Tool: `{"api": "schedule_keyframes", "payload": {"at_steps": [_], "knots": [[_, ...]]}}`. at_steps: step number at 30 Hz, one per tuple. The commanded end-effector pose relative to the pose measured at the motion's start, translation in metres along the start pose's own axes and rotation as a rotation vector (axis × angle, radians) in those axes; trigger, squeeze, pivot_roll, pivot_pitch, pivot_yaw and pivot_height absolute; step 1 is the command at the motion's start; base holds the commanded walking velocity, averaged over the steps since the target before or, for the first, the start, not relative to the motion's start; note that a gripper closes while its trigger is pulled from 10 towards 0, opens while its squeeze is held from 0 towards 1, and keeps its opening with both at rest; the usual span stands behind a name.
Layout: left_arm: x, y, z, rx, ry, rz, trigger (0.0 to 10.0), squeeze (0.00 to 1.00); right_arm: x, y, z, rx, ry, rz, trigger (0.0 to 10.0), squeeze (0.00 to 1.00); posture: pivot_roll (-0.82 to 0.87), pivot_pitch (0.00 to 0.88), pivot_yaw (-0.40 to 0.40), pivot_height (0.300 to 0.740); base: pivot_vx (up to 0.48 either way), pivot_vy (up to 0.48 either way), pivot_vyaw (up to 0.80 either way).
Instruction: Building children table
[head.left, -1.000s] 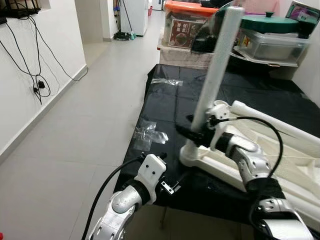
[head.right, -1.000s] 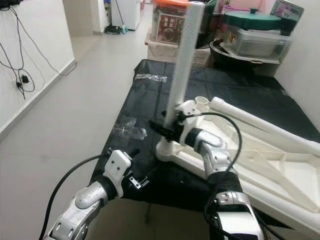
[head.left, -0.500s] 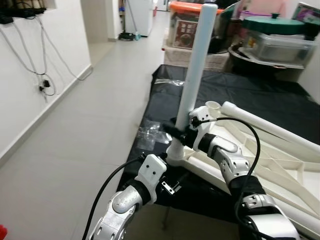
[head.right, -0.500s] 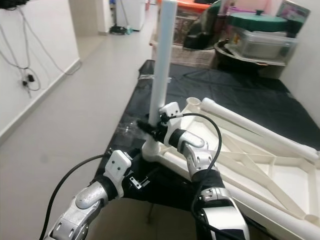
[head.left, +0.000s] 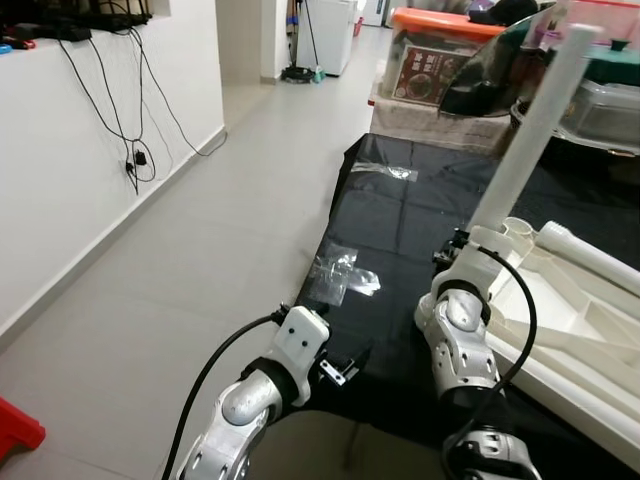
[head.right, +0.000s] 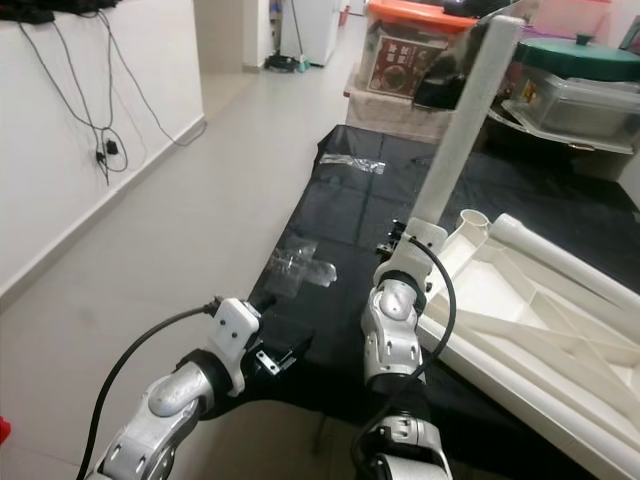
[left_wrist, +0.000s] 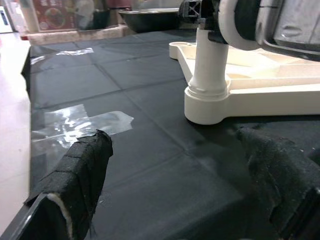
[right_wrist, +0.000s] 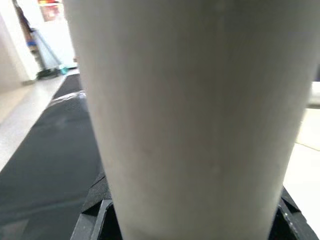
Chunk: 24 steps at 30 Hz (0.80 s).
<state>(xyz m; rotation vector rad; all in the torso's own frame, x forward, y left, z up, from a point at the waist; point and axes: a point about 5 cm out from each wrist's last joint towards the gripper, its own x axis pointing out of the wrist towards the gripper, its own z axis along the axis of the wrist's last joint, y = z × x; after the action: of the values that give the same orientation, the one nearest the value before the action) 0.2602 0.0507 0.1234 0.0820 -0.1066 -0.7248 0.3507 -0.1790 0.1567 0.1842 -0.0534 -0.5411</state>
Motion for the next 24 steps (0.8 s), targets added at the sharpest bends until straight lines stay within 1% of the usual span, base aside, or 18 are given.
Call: {"api": "schedule_keyframes", "payload": {"at_steps": [1,2,4,5,7,8,10,11,13,14,15,16,17,20,21,22,23,24], "knots": [[0.0,-0.002,-0.004,-0.002,0.019,-0.009,10.0,0.0,-0.001,-0.009,-0.008,0.061,0.051,-0.093,0.0,0.0,0.17,0.0,-0.103,0.74,0.0,0.0,0.0],[0.0,-0.001,-0.004,-0.001,0.019,-0.009,10.0,0.0,-0.003,0.002,-0.01,0.075,0.062,-0.054,9.8,0.0,0.17,0.0,-0.106,0.74,0.0,0.0,0.0],[0.0,-0.001,-0.004,-0.001,0.019,-0.009,10.0,0.0,-0.004,0.008,-0.011,0.082,0.07,-0.027,9.8,0.0,0.17,0.0,-0.106,0.74,0.0,0.0,0.0],[0.0,-0.001,-0.004,-0.002,0.02,-0.01,10.0,0.0,-0.005,0.015,-0.01,0.079,0.046,0.038,10.0,1.0,0.17,0.0,-0.108,0.74,0.0,0.0,0.0],[0.0,-0.001,-0.004,-0.002,0.02,-0.01,10.0,0.0,-0.006,0.018,-0.006,0.059,0.002,0.094,10.0,1.0,0.17,0.0,-0.108,0.74,0.0,0.0,0.0],[0.0,-0.002,-0.005,-0.003,0.021,-0.01,10.0,0.0,-0.004,0.017,-0.002,0.052,-0.038,0.158,10.0,0.49,0.17,0.0,-0.109,0.74,0.0,0.0,0.0],[0.0,-0.002,-0.005,-0.003,0.021,-0.01,10.0,0.0,-0.003,0.017,0.001,0.047,-0.063,0.199,10.0,0.49,0.17,0.0,-0.109,0.74,0.0,0.0,0.0],[0.0,-0.002,-0.005,-0.003,0.02,-0.009,10.0,0.0,0.0,0.015,0.004,0.043,-0.079,0.272,10.0,0.0,0.17,0.0,-0.109,0.74,0.0,0.0,0.0],[0.0,-0.002,-0.005,-0.003,0.02,-0.009,10.0,0.0,0.004,0.014,0.006,0.034,-0.079,0.341,10.0,0.0,0.17,0.0,-0.111,0.74,0.0,0.0,0.0],[0.0,-0.002,-0.005,-0.004,0.02,-0.01,10.0,0.0,0.008,0.014,0.004,0.026,-0.037,0.444,10.0,0.0,0.17,0.0,-0.109,0.74,0.0,0.0,0.0],[0.0,-0.002,-0.005,-0.004,0.02,-0.01,10.0,0.0,0.008,0.014,0.004,0.026,-0.037,0.444,10.0,0.0,0.17,0.0,-0.109,0.74,0.0,0.0,0.0],[0.001,-0.002,-0.005,-0.003,0.021,-0.013,10.0,0.0,0.012,0.012,0.001,0.02,0.048,0.629,10.0,0.0,0.16,0.0,-0.11,0.74,0.0,0.0,0.0],[0.001,-0.002,-0.005,-0.003,0.021,-0.013,10.0,0.0,0.012,0.012,0.001,0.02,0.048,0.629,10.0,0.0,0.16,0.0,-0.11,0.74,0.0,0.0,0.0],[0.001,-0.002,-0.006,-0.002,0.021,-0.014,10.0,0.0,0.007,0.012,-0.001,0.026,0.124,0.85,10.0,0.0,0.17,0.0,-0.11,0.74,0.0,0.0,0.0],[0.001,-0.002,-0.006,-0.002,0.021,-0.014,10.0,0.0,0.007,0.012,-0.001,0.026,0.124,0.85,10.0,0.0,0.17,0.0,-0.11,0.74,0.0,0.0,0.0],[0.001,-0.002,-0.006,-0.002,0.021,-0.015,10.0,0.0,-0.002,0.013,-0.003,-0.017,0.16,1.035,10.0,0.0,0.17,0.0,-0.11,0.74,0.0,0.0,0.0],[0.001,-0.002,-0.006,-0.002,0.021,-0.015,10.0,0.0,-0.002,0.013,-0.003,-0.017,0.16,1.035,10.0,0.0,0.17,0.0,-0.11,0.74,0.0,0.0,0.0],[0.001,-0.003,-0.006,-0.001,0.021,-0.015,10.0,0.0,-0.012,0.015,-0.006,-0.049,0.198,1.209,10.0,0.0,0.17,0.0,-0.108,0.74,0.0,0.0,0.0]]}}
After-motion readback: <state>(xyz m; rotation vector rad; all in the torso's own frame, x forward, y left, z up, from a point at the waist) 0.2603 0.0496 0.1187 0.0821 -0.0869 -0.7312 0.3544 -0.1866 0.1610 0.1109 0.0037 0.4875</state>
